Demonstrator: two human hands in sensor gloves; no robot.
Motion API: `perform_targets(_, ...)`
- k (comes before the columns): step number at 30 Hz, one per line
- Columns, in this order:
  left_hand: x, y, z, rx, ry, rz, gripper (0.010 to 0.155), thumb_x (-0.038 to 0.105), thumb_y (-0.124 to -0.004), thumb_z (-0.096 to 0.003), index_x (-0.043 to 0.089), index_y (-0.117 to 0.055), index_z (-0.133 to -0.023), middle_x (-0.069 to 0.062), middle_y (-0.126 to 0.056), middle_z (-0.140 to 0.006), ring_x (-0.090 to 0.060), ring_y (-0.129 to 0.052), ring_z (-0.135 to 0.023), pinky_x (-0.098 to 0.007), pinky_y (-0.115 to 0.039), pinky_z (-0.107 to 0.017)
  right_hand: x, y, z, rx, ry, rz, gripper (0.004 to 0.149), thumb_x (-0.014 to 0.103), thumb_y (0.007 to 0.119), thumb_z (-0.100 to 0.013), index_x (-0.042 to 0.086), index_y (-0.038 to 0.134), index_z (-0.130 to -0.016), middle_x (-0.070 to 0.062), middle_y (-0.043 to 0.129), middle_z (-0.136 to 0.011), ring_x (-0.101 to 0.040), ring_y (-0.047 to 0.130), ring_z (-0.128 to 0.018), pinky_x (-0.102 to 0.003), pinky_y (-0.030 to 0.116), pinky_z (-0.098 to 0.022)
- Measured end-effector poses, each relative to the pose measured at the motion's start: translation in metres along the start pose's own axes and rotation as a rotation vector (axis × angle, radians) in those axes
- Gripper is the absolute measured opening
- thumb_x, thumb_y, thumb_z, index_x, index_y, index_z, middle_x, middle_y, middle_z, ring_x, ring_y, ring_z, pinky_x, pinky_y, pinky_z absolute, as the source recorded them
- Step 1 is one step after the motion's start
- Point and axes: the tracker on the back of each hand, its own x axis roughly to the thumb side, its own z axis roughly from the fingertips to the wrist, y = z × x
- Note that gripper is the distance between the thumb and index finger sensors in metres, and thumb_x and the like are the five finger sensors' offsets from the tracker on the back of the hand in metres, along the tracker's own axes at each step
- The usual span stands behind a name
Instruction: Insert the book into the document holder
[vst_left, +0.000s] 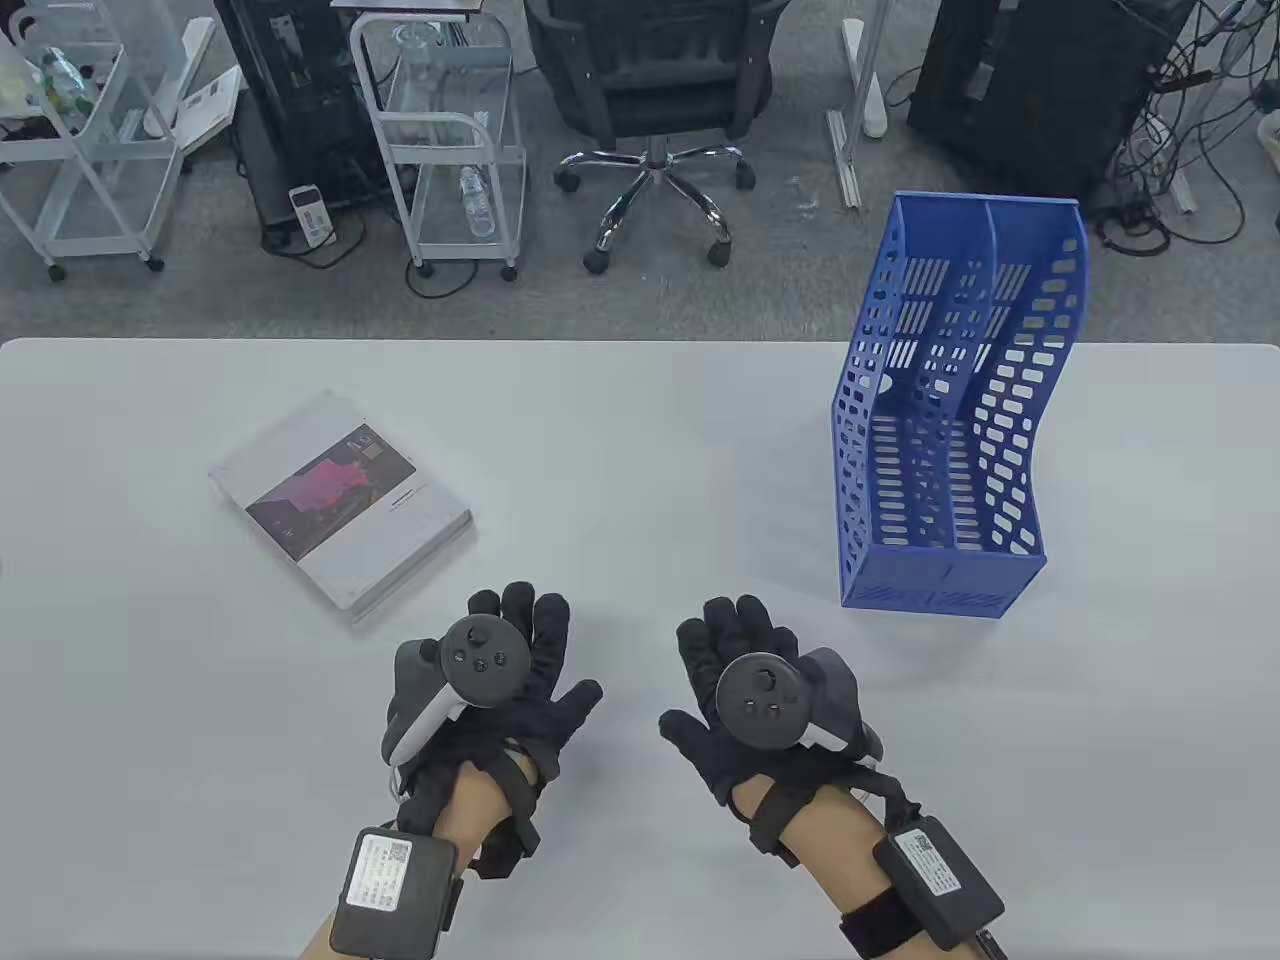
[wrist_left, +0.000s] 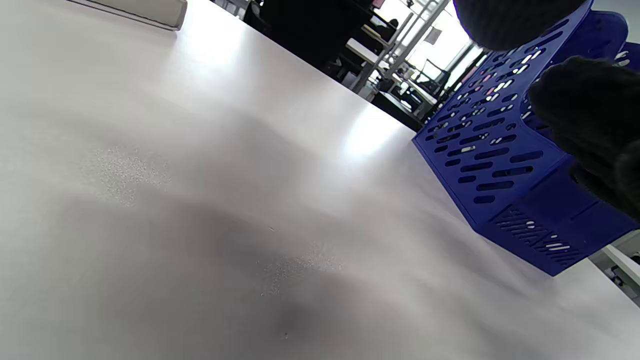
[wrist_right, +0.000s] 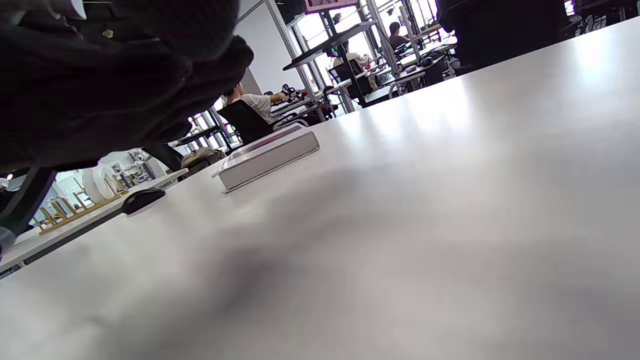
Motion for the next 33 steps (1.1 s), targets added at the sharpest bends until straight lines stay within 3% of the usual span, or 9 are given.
perform_targets(33, -0.0038, -0.0047, -0.0056, 0.0, 0.024, -0.024, 0.083, 0.066, -0.065, -0.0406, 0.042, -0.017, -0.104, 0.012, -0.001, -0.113, -0.021, 0.005, -0.107, -0.06, -0.009, -0.072, -0.001, 0.0004, 0.0002, -0.01, -0.022, -0.005, 0.08, 0.049, 0.073, -0.045, 0.003, 0.034, -0.098, -0.028, 0.02, -0.102, -0.058, 0.016, -0.089, -0.075, 0.028, -0.057)
